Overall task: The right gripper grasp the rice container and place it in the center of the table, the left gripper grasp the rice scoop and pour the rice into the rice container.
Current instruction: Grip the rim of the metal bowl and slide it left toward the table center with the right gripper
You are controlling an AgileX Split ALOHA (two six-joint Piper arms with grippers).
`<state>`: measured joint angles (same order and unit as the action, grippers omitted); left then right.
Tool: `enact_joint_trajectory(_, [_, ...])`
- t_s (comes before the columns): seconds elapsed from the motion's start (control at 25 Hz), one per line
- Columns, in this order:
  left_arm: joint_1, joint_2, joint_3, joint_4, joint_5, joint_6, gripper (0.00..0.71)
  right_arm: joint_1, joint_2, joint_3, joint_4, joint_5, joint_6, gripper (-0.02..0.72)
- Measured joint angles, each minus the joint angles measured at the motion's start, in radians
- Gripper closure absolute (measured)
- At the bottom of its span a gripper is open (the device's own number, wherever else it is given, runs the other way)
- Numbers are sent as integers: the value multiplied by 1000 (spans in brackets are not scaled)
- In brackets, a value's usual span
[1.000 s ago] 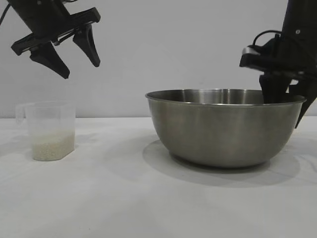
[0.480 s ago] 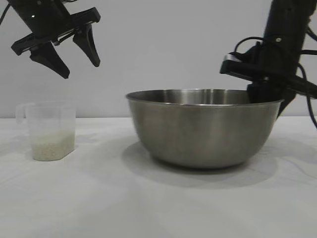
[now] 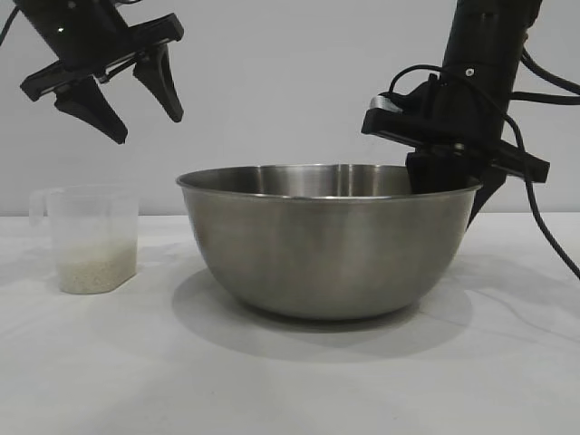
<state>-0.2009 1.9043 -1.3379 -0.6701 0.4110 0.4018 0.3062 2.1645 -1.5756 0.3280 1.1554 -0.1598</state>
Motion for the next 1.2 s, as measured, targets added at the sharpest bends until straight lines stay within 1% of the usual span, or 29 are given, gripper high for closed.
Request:
enact_joint_trajectory(0.12, [0, 0, 0, 0, 1, 0, 260, 0, 0, -2, -31, -7, 0, 225])
enact_joint_trajectory(0.16, [0, 0, 0, 0, 1, 0, 260, 0, 0, -11, -45, -3, 0, 172])
enact_joint_trajectory(0.2, [0, 0, 0, 0, 1, 0, 260, 0, 0, -21, -56, 8, 0, 144])
enact_joint_trajectory(0.32, [0, 0, 0, 0, 2, 0, 260, 0, 0, -85, -77, 47, 0, 143])
enact_joint_trajectory(0.36, [0, 0, 0, 0, 2, 0, 260, 0, 0, -107, -82, 52, 0, 104])
enact_joint_trajectory(0.4, [0, 0, 0, 0, 2, 0, 260, 0, 0, -135, -92, 54, 2, 119])
enact_joint_trajectory(0.6, [0, 0, 0, 0, 8, 0, 260, -3, -30, -208, -164, 61, 10, 119])
enact_joint_trajectory(0.64, [0, 0, 0, 0, 8, 0, 260, -11, -45, -211, -168, 62, 10, 119])
enact_joint_trajectory(0.68, [0, 0, 0, 0, 8, 0, 260, -22, -60, -211, -172, 62, 10, 162])
enact_joint_trajectory(0.72, [0, 0, 0, 0, 8, 0, 260, -38, -73, -211, -176, 66, 10, 176])
enact_joint_trajectory(1.04, [0, 0, 0, 0, 11, 0, 260, -213, -176, -211, -189, 76, 10, 172])
enact_joint_trajectory(1.2, [0, 0, 0, 0, 13, 0, 260, -288, -278, -182, -190, 78, 11, 172])
